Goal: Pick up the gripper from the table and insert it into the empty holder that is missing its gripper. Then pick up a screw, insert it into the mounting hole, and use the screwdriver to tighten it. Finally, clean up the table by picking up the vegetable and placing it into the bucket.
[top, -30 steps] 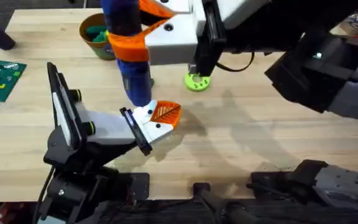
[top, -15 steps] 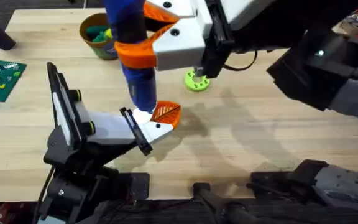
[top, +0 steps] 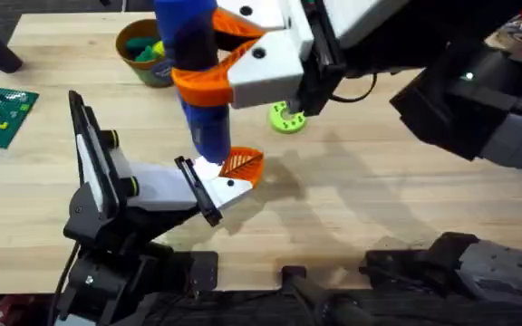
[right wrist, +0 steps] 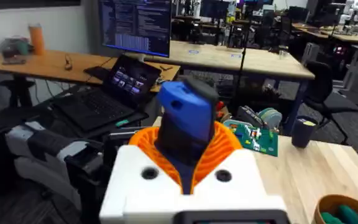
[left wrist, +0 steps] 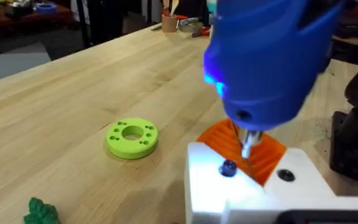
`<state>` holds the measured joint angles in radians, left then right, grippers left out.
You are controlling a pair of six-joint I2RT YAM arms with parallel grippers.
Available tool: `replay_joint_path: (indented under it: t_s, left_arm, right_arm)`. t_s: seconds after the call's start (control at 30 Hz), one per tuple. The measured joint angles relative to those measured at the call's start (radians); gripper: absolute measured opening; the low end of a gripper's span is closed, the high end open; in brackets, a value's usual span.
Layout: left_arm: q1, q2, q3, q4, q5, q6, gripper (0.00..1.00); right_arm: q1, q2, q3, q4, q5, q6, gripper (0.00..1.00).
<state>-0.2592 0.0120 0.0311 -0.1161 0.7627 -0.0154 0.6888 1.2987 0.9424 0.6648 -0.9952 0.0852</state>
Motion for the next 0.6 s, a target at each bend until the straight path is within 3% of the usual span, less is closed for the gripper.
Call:
replay_joint_path:
  t_s: [0.6]
  left_arm:
    - [0.0,0.0,0.0,0.0,0.0,0.0,0.008]
  right_arm:
    - [0.0,0.0,0.0,-0.023,-0.002,-0.064,0.059]
